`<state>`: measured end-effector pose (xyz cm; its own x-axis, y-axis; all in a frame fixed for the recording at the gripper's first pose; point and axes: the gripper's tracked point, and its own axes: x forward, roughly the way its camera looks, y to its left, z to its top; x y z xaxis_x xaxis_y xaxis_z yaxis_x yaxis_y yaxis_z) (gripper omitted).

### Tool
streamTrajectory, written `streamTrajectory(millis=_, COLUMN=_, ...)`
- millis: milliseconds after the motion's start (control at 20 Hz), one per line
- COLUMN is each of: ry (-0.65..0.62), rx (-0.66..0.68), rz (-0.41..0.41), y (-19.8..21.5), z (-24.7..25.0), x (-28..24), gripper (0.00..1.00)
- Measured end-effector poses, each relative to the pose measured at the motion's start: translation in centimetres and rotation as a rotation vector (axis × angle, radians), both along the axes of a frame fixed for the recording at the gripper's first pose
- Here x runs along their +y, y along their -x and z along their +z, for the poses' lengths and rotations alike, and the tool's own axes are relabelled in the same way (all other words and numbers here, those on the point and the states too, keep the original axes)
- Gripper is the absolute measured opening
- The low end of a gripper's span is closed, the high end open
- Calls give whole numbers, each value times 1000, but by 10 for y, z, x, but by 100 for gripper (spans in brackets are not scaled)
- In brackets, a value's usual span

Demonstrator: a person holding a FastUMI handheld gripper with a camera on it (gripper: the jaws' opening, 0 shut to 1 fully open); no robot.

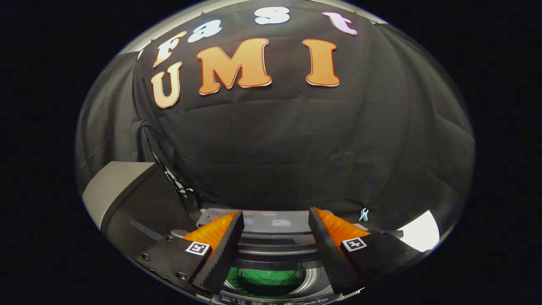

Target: Put the clothes into the washing machine and then close the washing machine lid.

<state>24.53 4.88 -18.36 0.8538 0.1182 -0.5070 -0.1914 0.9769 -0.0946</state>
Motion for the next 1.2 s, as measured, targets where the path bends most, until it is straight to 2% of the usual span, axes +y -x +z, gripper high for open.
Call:
streamTrajectory(millis=150, ry=-20, rx=54, rz=-1, y=16, z=-21, x=1, gripper=98)
streamTrajectory(millis=300, ry=-29, rx=52, rz=1, y=23, z=-22, x=5, gripper=98)
streamTrajectory(millis=600, ry=-53, rx=-36, rz=57, y=22, z=14, x=24, gripper=98)
streamTrajectory(millis=950, ry=-148, rx=-235, rz=125, y=33, z=117, x=46, gripper=98)
streamTrajectory(millis=1200, ry=-166, rx=-390, rz=169, y=56, z=197, x=41, gripper=98)
